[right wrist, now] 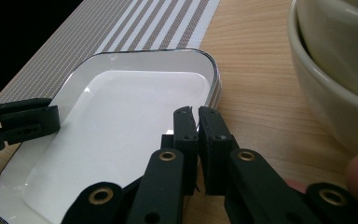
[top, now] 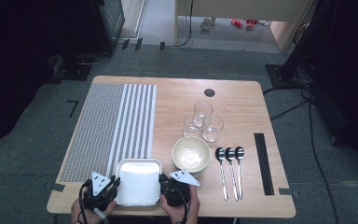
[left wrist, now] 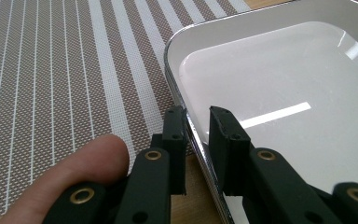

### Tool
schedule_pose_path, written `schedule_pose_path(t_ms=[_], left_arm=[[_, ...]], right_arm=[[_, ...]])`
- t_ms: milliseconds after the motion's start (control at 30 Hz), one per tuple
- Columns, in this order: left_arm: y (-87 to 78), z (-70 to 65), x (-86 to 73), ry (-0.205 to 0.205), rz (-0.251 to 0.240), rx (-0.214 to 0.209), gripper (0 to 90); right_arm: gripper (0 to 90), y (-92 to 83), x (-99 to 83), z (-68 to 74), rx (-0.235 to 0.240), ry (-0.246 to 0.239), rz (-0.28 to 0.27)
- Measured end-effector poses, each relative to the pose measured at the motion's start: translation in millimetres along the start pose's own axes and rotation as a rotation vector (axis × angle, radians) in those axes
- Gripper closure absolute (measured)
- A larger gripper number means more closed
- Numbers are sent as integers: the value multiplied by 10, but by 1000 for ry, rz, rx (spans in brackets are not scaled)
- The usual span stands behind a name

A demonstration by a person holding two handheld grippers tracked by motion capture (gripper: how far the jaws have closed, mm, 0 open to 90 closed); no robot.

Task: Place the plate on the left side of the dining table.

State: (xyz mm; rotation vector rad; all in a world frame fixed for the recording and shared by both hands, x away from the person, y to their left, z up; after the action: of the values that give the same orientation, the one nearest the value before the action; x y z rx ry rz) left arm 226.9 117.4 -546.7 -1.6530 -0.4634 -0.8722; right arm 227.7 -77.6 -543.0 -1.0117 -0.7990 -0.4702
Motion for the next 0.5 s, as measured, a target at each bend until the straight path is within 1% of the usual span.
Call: schedule_pose_path(t_ms=[100,267,367,433,467,500], left_arm=[[0,-1,0,-3,0,1,775],[-2,2,2,-6,-1,-2,775],[-3,6,4,-5,-5,1,775],[-7,6,9,-10,-9,-5,774],[-9,-5,7,-9,-5,-18,775],[-7,-25,3,-6,-4,-27,775]], right_arm=[[867,0,-2,-1,1,2,-6],[867,-6,1,5,2,29,-1],[867,-26,14,33,-11,24,-8],[868,-35,21,41,-13,22,-10],[868,-46,35,68,25,30,-22],[866,-56,47,129,94,59,-21]])
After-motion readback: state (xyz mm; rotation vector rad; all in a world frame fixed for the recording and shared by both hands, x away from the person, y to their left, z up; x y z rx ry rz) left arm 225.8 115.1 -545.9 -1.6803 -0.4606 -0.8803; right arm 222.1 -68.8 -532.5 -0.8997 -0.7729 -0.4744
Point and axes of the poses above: each handheld gripper's, and its own axes: y roughly forward along the jaws, x roughly out of its top, z roughly to its left, the point moved 7 cm from there along y, roughly forward along the jaws, and after that the axes turned 7 degrees about -y, right-handed, at the moved point
